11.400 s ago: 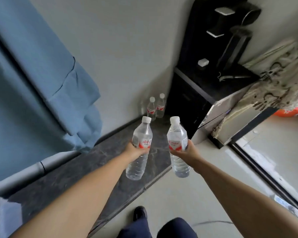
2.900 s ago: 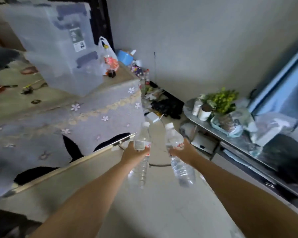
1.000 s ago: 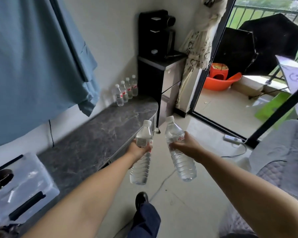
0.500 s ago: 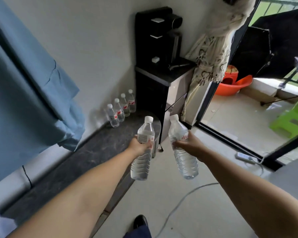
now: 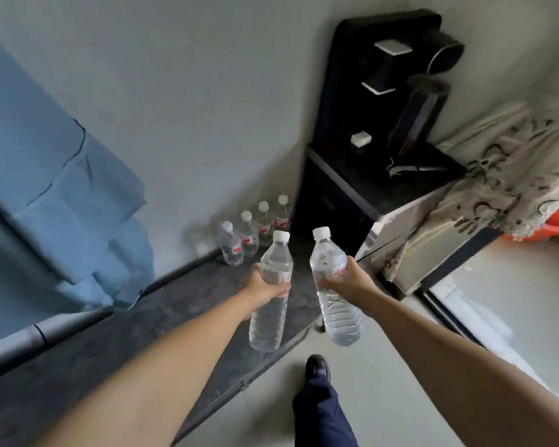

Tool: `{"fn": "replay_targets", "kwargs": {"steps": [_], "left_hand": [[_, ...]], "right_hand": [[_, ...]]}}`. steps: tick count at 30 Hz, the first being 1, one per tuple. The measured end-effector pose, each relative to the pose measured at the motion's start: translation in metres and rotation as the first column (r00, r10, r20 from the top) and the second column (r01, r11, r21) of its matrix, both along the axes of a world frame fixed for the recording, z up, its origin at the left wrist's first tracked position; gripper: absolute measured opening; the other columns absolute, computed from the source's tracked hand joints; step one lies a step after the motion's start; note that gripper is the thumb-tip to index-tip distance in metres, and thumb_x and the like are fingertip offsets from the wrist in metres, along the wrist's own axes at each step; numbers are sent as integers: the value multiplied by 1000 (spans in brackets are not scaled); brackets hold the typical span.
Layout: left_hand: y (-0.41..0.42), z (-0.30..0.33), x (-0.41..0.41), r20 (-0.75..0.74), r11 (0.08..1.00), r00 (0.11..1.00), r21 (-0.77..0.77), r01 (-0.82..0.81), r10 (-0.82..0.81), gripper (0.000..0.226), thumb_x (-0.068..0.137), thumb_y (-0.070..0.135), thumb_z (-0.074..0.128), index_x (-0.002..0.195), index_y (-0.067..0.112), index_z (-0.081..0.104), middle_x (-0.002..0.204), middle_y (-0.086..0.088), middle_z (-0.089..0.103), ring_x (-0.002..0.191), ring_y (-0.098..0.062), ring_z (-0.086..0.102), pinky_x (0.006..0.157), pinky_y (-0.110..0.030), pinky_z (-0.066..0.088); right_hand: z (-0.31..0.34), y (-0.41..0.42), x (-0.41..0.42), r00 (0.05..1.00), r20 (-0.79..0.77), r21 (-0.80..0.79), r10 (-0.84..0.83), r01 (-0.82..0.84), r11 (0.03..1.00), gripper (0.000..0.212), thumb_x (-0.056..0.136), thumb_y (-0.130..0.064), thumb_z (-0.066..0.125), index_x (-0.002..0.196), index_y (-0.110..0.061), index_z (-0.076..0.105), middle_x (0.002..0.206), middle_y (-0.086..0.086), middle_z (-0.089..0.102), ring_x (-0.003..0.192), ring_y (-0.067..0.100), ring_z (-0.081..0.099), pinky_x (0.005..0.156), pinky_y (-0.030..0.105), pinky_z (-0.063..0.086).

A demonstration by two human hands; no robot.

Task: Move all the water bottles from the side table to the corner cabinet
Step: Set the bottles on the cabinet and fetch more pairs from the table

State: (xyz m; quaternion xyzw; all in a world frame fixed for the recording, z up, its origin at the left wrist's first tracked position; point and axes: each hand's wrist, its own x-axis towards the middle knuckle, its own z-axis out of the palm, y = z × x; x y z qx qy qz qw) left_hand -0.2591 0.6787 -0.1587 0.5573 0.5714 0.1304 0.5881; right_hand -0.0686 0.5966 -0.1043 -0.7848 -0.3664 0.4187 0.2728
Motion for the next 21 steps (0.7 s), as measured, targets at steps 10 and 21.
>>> {"fn": "replay_targets", "kwargs": {"steps": [10,21], "left_hand": [[96,-53,88,-59,979,981,-72,-191,187,69,67,21,81,128,17,49,116,-5,64,108,-24,61,97,-46,50],[176,-163,146,-4,902,913,156,-402,408,63,68,33,80,123,26,50,108,14,67,103,-8,65,84,-18,48]], "right_hand": [[-73,160,91,968,-89,-129,233,-244,961,64,68,-53,72,123,-26,54,108,-3,69,100,17,66,93,44,54],[-202,249,97,996,-57,135,67,-59,989,43,76,-23,80,105,-43,57,98,-20,67,97,5,63,82,18,47]]}}
